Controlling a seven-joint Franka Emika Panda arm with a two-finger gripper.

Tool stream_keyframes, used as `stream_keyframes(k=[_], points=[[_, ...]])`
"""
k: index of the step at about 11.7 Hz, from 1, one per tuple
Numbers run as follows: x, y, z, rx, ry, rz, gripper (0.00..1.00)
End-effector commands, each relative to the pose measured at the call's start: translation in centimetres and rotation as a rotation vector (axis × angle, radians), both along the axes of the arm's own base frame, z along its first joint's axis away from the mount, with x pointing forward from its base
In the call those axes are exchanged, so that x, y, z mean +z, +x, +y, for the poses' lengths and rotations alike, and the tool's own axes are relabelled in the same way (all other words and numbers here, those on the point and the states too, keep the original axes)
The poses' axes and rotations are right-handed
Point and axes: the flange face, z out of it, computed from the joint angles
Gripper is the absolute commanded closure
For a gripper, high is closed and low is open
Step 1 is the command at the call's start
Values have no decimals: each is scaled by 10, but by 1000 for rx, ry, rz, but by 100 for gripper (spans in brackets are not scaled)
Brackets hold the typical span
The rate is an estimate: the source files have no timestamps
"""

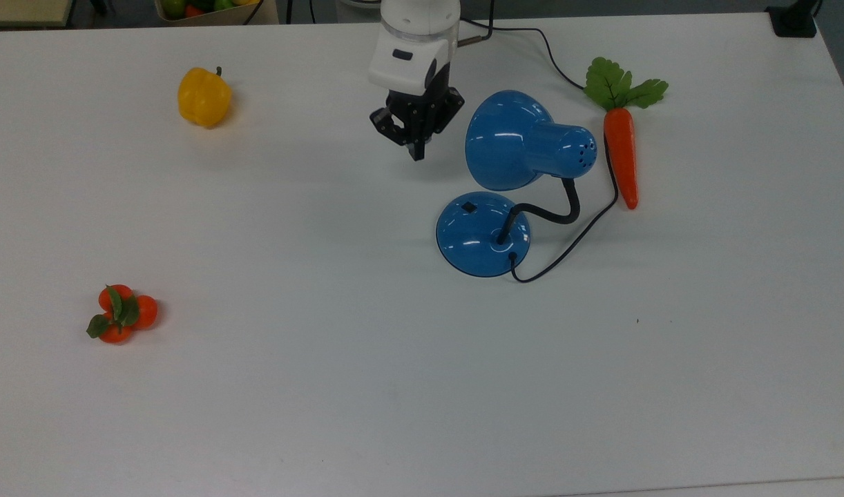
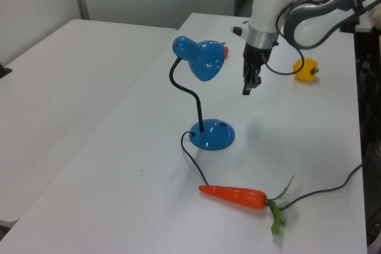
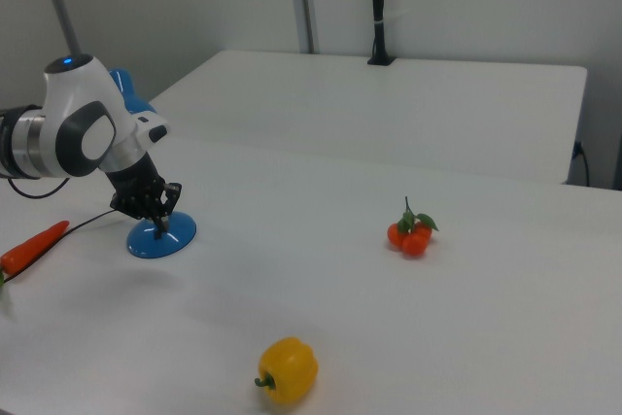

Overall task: Turn on desk lamp
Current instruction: 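Move the gripper down toward the switch on the blue lamp base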

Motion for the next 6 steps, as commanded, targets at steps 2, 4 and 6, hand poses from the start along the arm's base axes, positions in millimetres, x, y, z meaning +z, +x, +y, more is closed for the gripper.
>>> stream_keyframes(k=[2, 4, 6], points=[[-29, 6, 28, 71, 35, -77, 100], [-38, 7, 45, 100, 51, -105, 100], [-54, 11, 56, 115, 67, -133, 100]])
